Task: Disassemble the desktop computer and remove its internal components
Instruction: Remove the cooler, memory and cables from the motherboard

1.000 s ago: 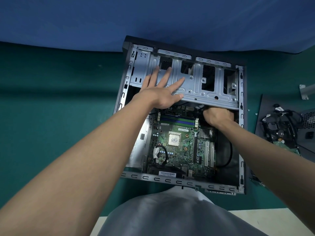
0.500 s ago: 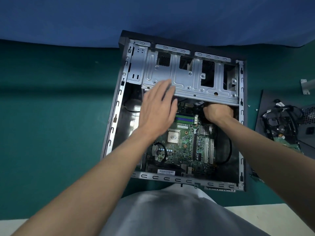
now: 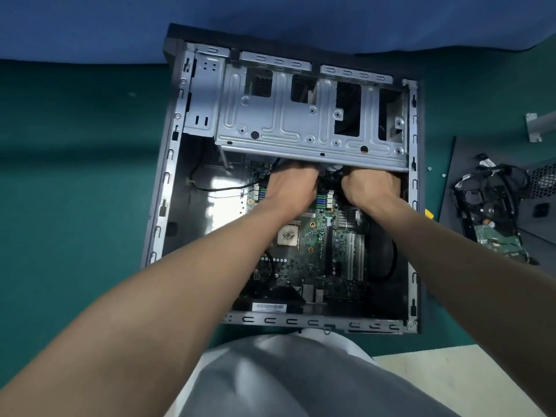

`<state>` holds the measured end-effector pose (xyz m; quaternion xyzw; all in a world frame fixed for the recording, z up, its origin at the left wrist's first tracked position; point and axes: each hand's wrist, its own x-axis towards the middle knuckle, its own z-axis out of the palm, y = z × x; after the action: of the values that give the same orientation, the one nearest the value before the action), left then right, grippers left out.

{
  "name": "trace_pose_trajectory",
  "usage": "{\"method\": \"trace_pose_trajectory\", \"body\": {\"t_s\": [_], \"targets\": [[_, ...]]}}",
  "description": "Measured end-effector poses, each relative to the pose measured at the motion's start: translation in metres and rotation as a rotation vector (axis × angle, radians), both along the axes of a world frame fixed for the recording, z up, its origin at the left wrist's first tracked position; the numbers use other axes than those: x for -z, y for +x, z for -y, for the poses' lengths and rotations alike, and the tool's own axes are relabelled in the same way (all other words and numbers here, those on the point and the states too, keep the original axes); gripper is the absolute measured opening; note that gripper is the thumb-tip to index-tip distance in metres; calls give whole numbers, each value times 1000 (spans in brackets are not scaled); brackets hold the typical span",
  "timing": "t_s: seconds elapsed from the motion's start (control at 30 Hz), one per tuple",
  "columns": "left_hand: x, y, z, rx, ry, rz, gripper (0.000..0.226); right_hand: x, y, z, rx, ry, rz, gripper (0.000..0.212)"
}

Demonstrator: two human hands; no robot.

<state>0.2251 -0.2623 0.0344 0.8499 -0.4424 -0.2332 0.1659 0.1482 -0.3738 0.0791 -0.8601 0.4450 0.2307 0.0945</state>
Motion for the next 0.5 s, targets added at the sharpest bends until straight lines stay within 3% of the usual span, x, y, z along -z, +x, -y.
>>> {"method": "trace_pose_trajectory", "body": {"t_s": [0.17, 0.3, 0.5], "targets": [[12, 3, 25, -111, -42, -90, 10, 4, -1, 2, -64, 8, -43, 37], [14, 5, 41, -219, -81, -273, 12, 6, 0, 2, -79, -6, -74, 38], [19, 6, 49, -212, -30, -248, 14, 5, 0, -2, -159, -65, -134, 39]]}}
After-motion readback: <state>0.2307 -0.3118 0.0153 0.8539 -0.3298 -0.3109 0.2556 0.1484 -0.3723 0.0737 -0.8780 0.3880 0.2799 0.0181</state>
